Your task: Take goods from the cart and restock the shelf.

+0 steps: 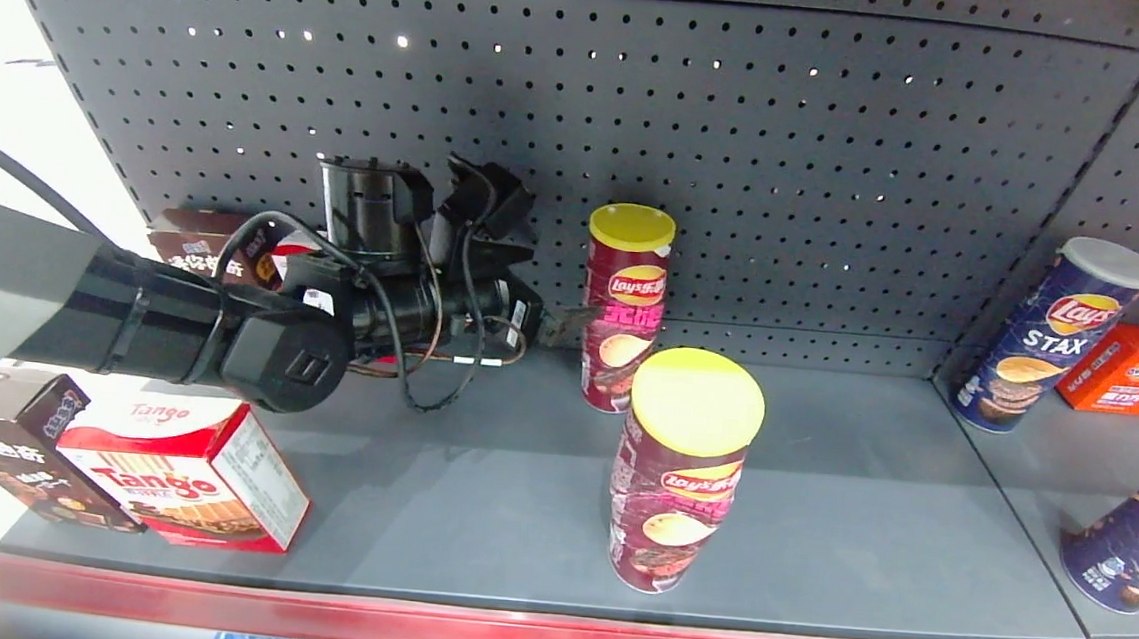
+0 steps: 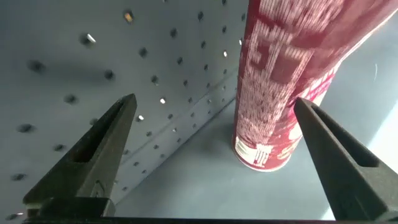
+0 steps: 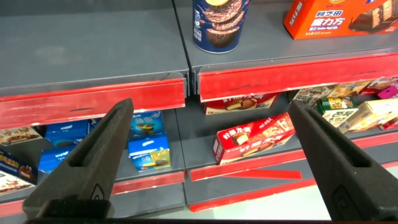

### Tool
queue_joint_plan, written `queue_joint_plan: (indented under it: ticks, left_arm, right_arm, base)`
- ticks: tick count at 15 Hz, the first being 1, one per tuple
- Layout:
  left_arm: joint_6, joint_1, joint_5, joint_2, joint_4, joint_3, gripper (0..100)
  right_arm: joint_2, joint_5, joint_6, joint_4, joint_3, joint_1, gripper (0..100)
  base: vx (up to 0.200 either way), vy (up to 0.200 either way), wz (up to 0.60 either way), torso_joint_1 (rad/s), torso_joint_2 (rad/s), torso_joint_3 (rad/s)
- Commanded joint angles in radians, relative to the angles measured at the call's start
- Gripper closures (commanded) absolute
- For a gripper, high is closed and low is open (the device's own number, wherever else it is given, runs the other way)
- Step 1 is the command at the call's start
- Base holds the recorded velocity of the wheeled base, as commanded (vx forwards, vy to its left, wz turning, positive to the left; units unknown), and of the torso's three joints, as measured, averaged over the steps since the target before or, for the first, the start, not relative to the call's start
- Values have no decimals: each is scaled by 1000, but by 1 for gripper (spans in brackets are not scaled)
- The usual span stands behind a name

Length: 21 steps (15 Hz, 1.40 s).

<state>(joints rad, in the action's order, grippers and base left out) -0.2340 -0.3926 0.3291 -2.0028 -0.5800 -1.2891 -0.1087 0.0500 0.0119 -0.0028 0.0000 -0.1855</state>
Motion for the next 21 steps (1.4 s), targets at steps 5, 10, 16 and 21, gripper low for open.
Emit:
queue_joint_plan:
  ticks: [5, 10, 16, 21]
  left_arm:
    - [9, -17, -67, 276, -47, 211, 0]
    - [12, -46, -137, 642, -96, 505, 0]
    - [55, -40, -200, 1202, -81, 892, 0]
    - [82, 202, -249, 1541, -92, 1196, 0]
  right_arm:
    - [-2, 1, 0, 0, 0, 0, 0]
    - [-2, 1, 0, 0, 0, 0, 0]
    - [-2, 1, 0, 0, 0, 0, 0]
    - [-2, 1, 0, 0, 0, 0, 0]
  base:
    - [0, 0, 0, 0, 0, 0]
    - [0, 0, 0, 0, 0, 0]
    - [0, 0, 0, 0, 0, 0]
    - [0, 0, 0, 0, 0, 0]
